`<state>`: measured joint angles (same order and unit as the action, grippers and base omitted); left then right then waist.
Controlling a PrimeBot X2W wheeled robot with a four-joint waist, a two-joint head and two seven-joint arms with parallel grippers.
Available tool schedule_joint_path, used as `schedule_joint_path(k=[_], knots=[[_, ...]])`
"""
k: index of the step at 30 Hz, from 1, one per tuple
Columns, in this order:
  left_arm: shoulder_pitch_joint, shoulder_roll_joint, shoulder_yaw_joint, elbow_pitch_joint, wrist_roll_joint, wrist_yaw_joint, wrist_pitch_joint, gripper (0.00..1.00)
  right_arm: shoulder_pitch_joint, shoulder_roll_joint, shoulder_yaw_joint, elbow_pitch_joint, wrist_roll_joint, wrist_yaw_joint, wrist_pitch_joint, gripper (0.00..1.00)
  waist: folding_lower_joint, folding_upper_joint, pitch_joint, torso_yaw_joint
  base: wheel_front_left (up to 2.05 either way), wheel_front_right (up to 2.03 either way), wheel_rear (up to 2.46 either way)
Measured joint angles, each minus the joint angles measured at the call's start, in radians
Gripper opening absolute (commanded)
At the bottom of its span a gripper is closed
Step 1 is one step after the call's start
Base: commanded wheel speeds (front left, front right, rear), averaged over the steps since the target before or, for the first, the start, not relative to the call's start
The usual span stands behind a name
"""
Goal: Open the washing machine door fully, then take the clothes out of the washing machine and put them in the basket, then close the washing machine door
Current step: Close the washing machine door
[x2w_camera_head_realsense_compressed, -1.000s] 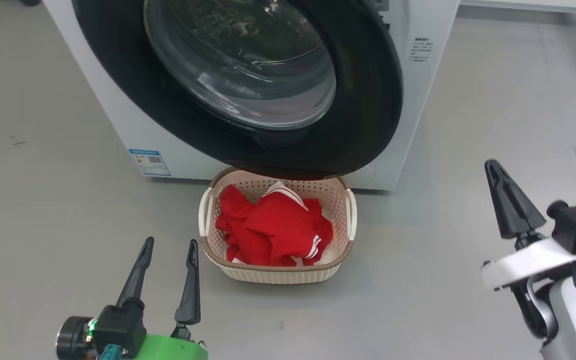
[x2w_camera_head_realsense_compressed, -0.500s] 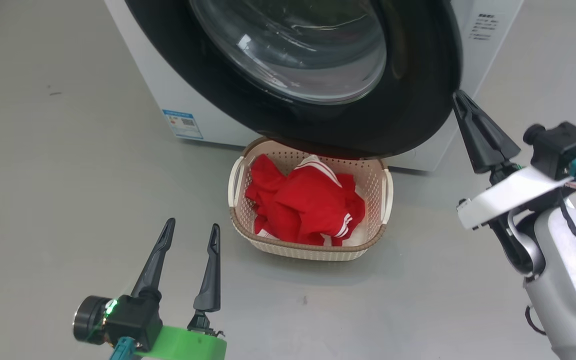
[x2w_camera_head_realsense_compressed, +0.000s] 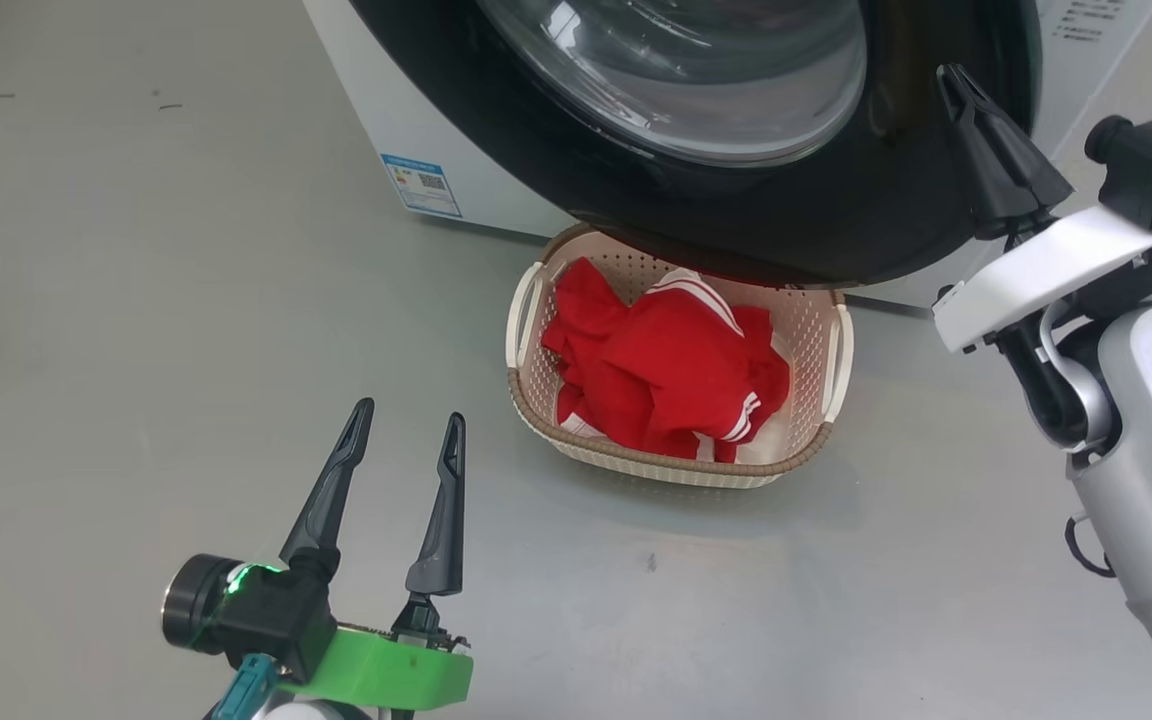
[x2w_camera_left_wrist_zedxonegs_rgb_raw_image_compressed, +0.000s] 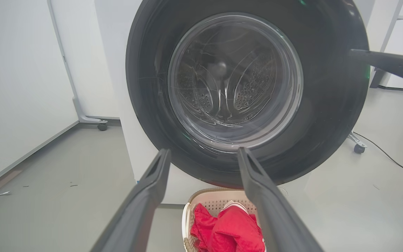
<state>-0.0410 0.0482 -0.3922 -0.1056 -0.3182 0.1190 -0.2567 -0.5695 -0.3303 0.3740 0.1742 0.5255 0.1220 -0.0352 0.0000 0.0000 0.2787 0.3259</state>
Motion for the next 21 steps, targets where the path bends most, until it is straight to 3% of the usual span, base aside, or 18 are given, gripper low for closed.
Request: schedule_joint_path(k=[21], knots=[[-0.002,-0.001,-0.029,-0.023,-0.007,0.0,0.0,1.0,-0.157,-0.099,0.02,0.093,0.1,0.009,0.018,0.0,0.0,0.0,0.077,0.037,0.0,0.0,0.0]])
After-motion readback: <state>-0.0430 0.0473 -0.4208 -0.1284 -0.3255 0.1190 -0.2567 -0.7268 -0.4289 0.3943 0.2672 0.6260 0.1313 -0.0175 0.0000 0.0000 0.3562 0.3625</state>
